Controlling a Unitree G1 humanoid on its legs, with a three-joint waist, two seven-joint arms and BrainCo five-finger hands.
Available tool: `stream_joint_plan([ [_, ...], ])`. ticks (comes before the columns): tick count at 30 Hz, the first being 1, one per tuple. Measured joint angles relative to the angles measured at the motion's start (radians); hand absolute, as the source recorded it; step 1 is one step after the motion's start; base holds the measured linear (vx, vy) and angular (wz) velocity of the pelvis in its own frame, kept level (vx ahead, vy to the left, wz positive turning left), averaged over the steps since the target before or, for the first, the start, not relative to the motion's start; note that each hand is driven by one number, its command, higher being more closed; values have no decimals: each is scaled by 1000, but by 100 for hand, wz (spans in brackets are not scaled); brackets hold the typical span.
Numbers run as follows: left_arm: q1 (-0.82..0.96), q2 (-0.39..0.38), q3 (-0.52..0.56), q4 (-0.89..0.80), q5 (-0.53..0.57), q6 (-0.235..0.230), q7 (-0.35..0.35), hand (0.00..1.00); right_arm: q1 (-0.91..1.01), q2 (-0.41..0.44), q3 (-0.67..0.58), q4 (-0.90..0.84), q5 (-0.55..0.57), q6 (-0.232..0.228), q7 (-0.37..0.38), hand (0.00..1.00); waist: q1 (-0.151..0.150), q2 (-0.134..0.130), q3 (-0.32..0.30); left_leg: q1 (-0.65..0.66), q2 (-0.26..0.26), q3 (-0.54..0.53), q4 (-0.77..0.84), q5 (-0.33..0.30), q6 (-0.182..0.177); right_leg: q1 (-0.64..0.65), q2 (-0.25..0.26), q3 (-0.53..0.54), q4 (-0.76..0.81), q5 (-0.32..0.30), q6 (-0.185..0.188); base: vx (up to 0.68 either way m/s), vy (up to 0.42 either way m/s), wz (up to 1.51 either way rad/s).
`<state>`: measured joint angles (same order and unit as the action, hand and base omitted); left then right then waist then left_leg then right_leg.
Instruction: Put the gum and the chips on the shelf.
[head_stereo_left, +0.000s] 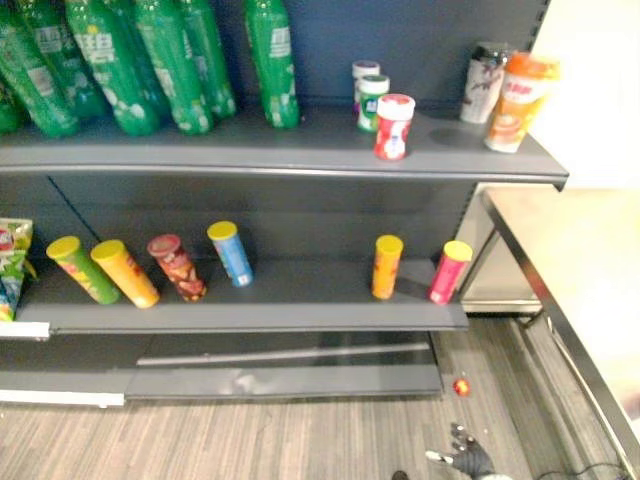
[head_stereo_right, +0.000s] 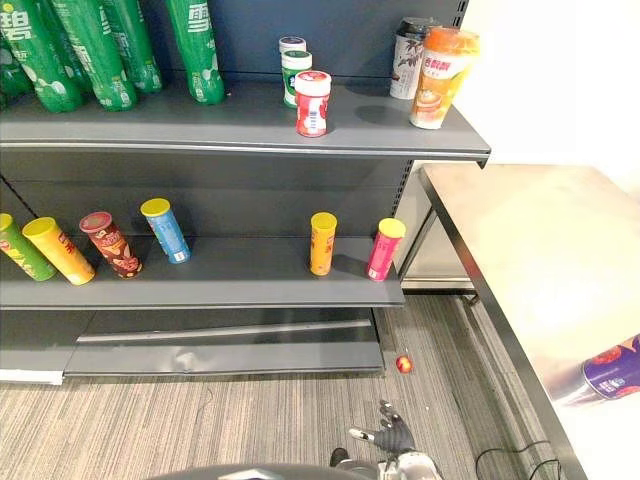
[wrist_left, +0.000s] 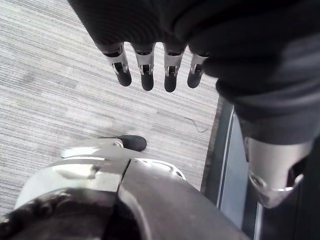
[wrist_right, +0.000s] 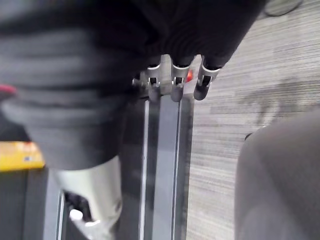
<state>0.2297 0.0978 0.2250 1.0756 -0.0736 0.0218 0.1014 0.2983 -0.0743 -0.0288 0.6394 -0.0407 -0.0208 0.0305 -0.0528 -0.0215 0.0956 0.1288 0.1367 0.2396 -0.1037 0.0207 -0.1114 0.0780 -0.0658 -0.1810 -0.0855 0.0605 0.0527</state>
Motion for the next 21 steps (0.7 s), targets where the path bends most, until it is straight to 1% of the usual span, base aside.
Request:
stream_joint_plan([
  [7, 2, -1, 1, 0, -1, -15, -16, 0, -10, 15, -116, 136, 2, 6, -29, 0, 2, 2, 1, 10, -2, 16, 0, -11, 1, 4, -4, 11, -2, -4, 6, 42, 8, -5],
  [11, 7, -9, 17, 0, -3, -21, -22, 0, -10, 25, -172, 203, 41, 13, -53, 0, 1, 8, 2, 33, -5, 30, 0, -25, 2, 19, -8, 22, -2, -9, 12, 55, 22, -9],
  [13, 7, -9, 18, 0, -17, -21, -22, 0, -12, 39, -201, 217, 61, 17, -62, 0, 2, 8, 4, 33, -6, 34, 0, -27, 1, 18, -9, 25, -2, -9, 12, 36, 16, -5],
  [14, 9, -10, 21, 0, -33, -21, -23, 0, -15, 43, -219, 234, 69, 17, -69, 0, 2, 3, 7, 34, -6, 37, 0, -28, 0, 18, -9, 27, -1, -10, 15, 57, 22, -5],
  [16, 6, -12, 30, -2, -41, -22, -28, 0, -23, 47, -248, 254, 85, 22, -73, 0, 2, 4, 16, 36, -5, 49, 2, -29, -1, 11, -12, 29, 17, -15, 24, 47, 23, -1],
  [17, 0, -13, 35, -2, -41, -22, -30, 0, -32, 47, -262, 265, 89, 24, -74, 0, 1, -5, 36, 35, -4, 56, 8, -32, 5, -8, -17, 29, 57, -35, 27, 22, 30, 6],
  [18, -16, -12, 38, -2, -44, -22, -32, 0, -43, 52, -281, 271, 91, 24, -75, 0, 2, 3, 60, 26, -3, 65, 36, -43, 10, -32, -29, 29, 116, -64, 32, 12, 36, 7],
  [19, -26, -12, 38, -4, -55, -24, -33, 0, -48, 53, -287, 273, 96, 23, -75, 0, 3, -6, 76, 15, -2, 70, 71, -60, 12, -43, -37, 31, 152, -80, 34, -38, 43, -1],
  [20, -39, -12, 40, -4, -84, -29, -35, 0, -57, 55, -306, 278, 104, 23, -76, 0, 4, -5, 100, -16, 1, 83, 143, -100, 19, -77, -50, 45, 209, -110, 38, -58, 55, -17],
  [21, -41, -18, 49, -3, -102, -31, -35, 0, -57, 59, -325, 281, 112, 23, -76, 0, 3, -4, 108, -35, 2, 96, 202, -134, 24, -101, -60, 61, 243, -126, 47, -45, 60, -27],
])
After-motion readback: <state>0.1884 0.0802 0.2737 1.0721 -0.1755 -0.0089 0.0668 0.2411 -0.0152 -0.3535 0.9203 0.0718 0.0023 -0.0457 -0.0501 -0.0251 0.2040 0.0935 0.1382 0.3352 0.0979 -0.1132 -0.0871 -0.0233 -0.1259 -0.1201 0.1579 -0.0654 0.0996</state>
